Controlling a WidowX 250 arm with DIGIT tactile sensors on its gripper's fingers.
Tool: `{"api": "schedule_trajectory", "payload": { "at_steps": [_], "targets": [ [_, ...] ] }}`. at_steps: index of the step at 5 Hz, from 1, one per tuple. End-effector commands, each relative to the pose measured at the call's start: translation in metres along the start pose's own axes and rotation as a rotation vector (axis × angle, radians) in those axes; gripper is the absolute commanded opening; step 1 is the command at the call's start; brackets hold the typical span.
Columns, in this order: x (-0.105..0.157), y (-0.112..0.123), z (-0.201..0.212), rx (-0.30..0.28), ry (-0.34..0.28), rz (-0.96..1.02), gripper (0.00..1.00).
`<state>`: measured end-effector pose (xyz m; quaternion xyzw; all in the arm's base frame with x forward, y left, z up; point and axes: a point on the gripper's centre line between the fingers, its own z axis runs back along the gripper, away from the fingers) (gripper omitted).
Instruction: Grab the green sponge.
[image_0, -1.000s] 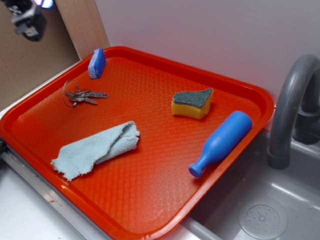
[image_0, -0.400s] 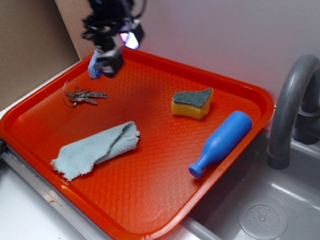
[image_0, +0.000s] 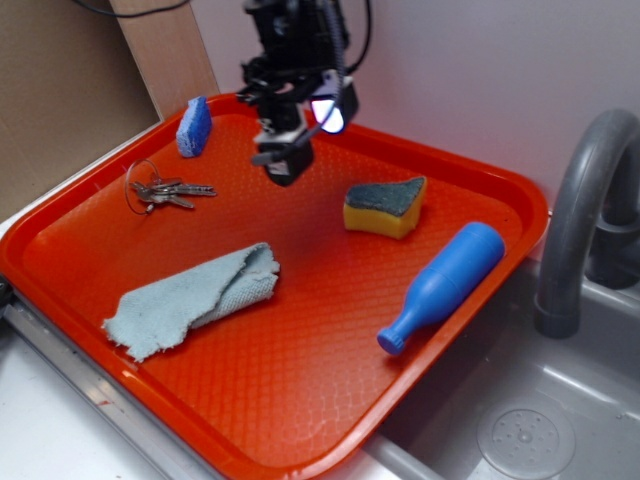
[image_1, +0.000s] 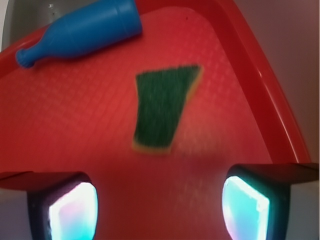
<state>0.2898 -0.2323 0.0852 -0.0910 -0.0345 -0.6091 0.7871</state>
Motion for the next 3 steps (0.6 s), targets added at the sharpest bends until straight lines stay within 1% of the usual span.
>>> {"api": "schedule_trajectory", "payload": {
  "at_steps": [1, 2, 3],
  "targets": [
    [0.03, -0.018, -0.016, -0.026, 0.054, -0.033, 1.0],
    [0.026, -0.016, -0.029, -0.041, 0.093, -0.011, 1.0],
    [0.026, -0.015, -0.036, -0.051, 0.105, -0.005, 1.0]
  ]
}}
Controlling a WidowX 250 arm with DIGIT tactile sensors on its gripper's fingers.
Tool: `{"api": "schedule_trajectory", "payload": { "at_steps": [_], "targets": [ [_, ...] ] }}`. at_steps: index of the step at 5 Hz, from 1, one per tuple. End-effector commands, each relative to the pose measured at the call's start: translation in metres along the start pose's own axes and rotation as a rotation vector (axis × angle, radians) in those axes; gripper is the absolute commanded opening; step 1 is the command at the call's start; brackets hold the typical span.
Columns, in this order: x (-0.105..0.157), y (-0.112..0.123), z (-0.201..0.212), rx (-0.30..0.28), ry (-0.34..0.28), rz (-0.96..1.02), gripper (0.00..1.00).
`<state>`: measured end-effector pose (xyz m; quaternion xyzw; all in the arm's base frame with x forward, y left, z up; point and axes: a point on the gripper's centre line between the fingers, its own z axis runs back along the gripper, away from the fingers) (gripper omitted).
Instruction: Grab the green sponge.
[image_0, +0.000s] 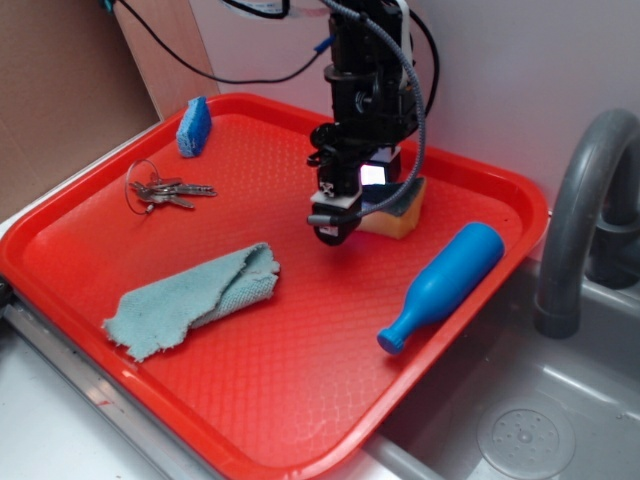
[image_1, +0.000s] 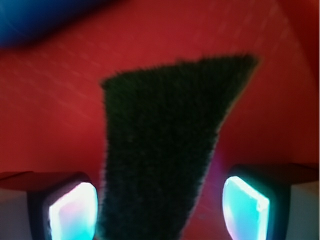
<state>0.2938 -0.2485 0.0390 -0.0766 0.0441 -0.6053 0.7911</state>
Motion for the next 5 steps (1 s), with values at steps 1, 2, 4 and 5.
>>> {"api": "schedule_trajectory", "payload": {
  "at_steps": [1, 2, 4, 5],
  "targets": [
    [0.011, -0.03, 0.034, 0.11, -0.026, 0.017, 0.0],
    [0.015, -0.037, 0.051, 0.2, 0.019, 0.081, 0.0],
    [0.027, -0.051, 0.057, 0.307, 0.115, 0.185, 0.0],
    [0.008, -0.055, 0.085, 0.323, 0.164, 0.329, 0.0]
  ]
}}
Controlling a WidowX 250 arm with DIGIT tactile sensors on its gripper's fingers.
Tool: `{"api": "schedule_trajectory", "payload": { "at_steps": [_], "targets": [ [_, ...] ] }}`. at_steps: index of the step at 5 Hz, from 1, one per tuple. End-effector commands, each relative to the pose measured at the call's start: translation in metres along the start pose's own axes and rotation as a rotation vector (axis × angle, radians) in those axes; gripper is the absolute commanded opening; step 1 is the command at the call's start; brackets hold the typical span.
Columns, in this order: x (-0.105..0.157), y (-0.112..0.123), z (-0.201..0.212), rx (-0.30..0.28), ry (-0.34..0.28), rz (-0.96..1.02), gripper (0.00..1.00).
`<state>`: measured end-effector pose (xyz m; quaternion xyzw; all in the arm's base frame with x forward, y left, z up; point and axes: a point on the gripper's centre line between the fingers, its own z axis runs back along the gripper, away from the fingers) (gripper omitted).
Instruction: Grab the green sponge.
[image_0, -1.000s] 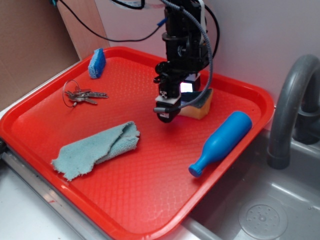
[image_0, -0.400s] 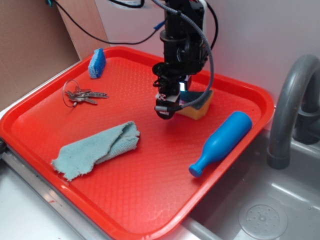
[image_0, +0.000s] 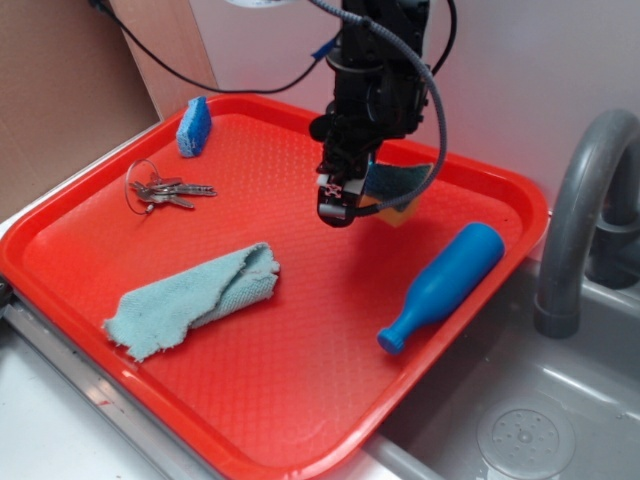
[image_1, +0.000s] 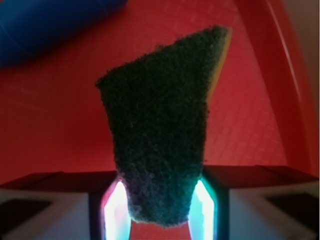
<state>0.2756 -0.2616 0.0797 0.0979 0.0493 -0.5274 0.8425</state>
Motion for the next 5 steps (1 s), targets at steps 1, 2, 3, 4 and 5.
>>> {"api": "schedule_trajectory", "payload": {
  "at_steps": [1, 2, 3, 4, 5],
  "targets": [
    [-0.074, -0.006, 0.087, -0.052, 0.001, 0.372, 0.0],
    [-0.138, -0.008, 0.099, -0.126, -0.115, 0.625, 0.0],
    [-0.182, -0.016, 0.106, -0.133, -0.144, 0.807, 0.0],
    [-0.218, -0.023, 0.114, -0.131, -0.192, 0.957, 0.0],
    [-0.216, -0.021, 0.113, -0.125, -0.216, 0.907, 0.0]
  ]
}}
